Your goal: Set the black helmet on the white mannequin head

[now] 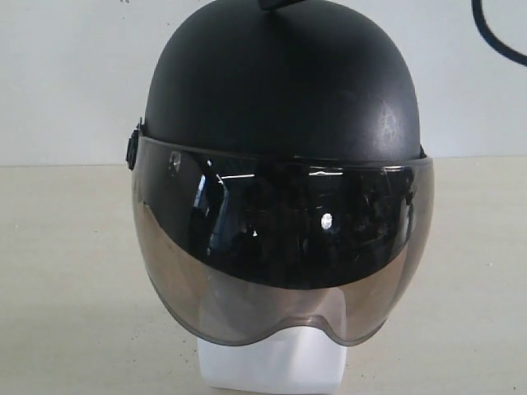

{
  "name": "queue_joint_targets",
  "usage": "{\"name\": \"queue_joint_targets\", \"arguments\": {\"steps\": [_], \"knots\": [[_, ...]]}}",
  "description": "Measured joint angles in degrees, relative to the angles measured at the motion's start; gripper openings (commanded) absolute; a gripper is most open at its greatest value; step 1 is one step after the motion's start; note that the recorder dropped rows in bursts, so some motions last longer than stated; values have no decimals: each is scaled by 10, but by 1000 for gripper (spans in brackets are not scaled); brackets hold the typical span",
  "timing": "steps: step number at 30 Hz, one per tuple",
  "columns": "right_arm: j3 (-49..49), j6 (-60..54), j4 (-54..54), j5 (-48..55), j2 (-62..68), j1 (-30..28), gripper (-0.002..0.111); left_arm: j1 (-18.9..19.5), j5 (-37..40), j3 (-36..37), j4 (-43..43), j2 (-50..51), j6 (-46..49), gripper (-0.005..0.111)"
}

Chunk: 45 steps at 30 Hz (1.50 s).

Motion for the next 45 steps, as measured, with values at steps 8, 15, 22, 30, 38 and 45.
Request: {"name": "queue_joint_targets", "arguments": {"steps": [8, 15, 22, 30, 38, 45], "knots": [[-19, 1, -54, 10, -22, 0, 0, -62, 3, -66, 115, 11, -33, 4], [-20, 10, -102, 34, -83, -1, 0, -129, -1, -124, 137, 69, -34, 4], [-21, 19, -126, 123, -129, -2, 0, -197, -1, -195, 137, 145, -34, 4], [-21, 42, -171, 170, -132, -3, 0, -242, 40, -236, 143, 177, -19, 4], [-21, 56, -250, 172, -134, -3, 0, -289, 185, -240, 143, 177, 34, 4], [-14, 66, -289, 174, -147, -3, 0, -343, 227, -237, 144, 177, 133, 4]]}}
